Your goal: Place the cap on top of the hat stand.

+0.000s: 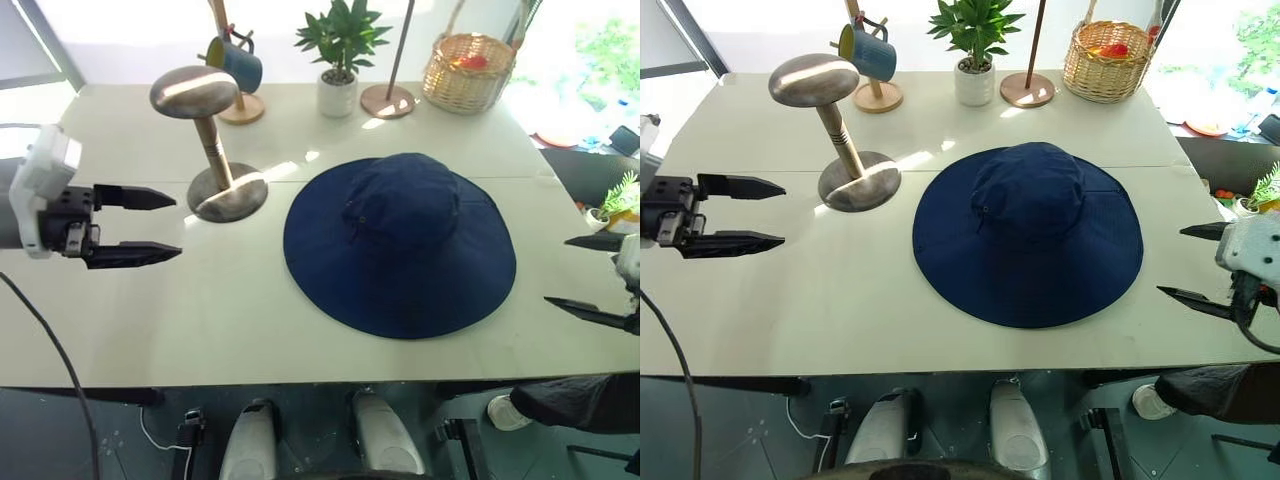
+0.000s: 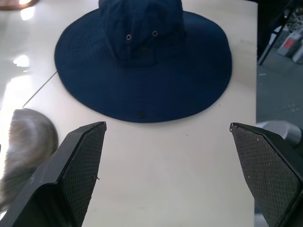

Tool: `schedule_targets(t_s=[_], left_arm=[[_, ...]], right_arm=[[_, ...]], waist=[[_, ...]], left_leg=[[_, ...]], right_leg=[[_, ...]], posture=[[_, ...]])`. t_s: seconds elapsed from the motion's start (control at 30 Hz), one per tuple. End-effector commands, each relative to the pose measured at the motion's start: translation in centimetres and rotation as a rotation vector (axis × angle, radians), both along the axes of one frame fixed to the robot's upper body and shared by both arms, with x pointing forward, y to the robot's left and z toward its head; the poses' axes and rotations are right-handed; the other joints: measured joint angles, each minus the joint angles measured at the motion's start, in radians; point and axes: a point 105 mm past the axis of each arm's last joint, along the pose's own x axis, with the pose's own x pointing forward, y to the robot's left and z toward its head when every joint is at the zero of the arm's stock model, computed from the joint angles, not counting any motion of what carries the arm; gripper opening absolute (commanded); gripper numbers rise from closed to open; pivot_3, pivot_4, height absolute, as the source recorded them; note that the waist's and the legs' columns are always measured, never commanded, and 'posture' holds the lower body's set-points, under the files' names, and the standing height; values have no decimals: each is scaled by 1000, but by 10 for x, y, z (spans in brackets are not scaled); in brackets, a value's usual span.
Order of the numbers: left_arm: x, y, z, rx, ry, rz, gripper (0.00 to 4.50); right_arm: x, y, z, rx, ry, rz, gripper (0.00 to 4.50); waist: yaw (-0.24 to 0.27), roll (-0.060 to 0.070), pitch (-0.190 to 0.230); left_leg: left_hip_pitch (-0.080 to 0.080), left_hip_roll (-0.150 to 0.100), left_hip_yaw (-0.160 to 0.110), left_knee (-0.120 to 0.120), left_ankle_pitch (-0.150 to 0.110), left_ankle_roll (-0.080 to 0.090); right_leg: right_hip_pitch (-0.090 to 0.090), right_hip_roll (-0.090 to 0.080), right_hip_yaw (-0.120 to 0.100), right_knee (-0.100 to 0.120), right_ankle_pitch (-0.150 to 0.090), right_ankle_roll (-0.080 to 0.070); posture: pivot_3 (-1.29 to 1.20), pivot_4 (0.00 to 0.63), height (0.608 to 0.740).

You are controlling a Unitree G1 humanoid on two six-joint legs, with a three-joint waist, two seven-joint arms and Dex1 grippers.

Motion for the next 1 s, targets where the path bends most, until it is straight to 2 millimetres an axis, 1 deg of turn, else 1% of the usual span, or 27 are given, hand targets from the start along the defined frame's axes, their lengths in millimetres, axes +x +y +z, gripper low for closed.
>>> schedule_targets(t_s=[0.03,0.13,0.2,0.33,0.53,0.6,0.67,0.77,0.87,0.93,1.0], left_arm=[[-4,-10,11,-33,4,-58,4379],[-6,-17,9,-18,14,-91,4379],[-10,-21,7,-5,26,-123,4379],[-16,-28,5,12,39,-167,4379],[-17,-31,12,-2,33,-177,4379],[-18,-31,13,-2,29,-176,4379],[-18,-31,14,-2,21,-172,4379],[-17,-31,16,-4,7,-162,4379],[-17,-31,18,-12,-1,-154,4379],[-17,-30,20,-23,-10,-145,4379],[-17,-30,22,-30,-15,-139,4379]], right_arm=[[-7,5,-6,-138,-105,31,4500],[-16,10,-26,-178,-129,46,4500],[-18,13,-38,-234,-170,61,4500],[-12,18,-61,-333,-279,73,4500],[-9,23,-99,-401,-317,127,4500],[-4,23,-110,-423,-320,140,4500],[4,28,-115,-408,-346,146,4500],[22,53,-116,-359,-405,198,4500],[35,73,-114,-309,-448,232,4500],[49,93,-112,-260,-487,267,4500],[56,104,-112,-242,-504,291,4500]], waist=[[1,0,0],[2,-1,0],[1,-1,0],[-3,-2,-1],[-1,-2,-1],[-2,-5,-3],[-7,-10,-6],[-14,-19,-9],[-15,-19,-10],[-19,-20,-10],[-27,-19,-9]], left_leg=[[0,0,0,0,0,0],[0,0,0,0,0,0],[0,0,0,0,0,0],[1,0,0,1,0,0],[1,0,0,1,0,0],[1,0,0,1,0,0],[3,0,0,1,0,0],[9,0,0,1,0,0],[14,1,0,0,0,0],[15,1,0,-1,0,0],[14,1,0,-1,0,0]], right_leg=[[0,0,0,0,0,0],[0,0,0,0,0,0],[1,0,0,0,0,0],[1,0,0,0,0,0],[1,0,0,0,0,-1],[2,0,0,0,0,-1],[2,0,0,0,0,-1],[8,0,0,0,0,-2],[12,0,0,0,1,-2],[12,0,0,0,1,-2],[12,1,0,0,1,-2]], posture=[[0,150,740],[0,150,740],[0,150,740],[0,150,740],[0,150,740],[0,150,740],[0,150,740],[0,150,740],[0,150,740],[0,150,740],[0,150,740]])
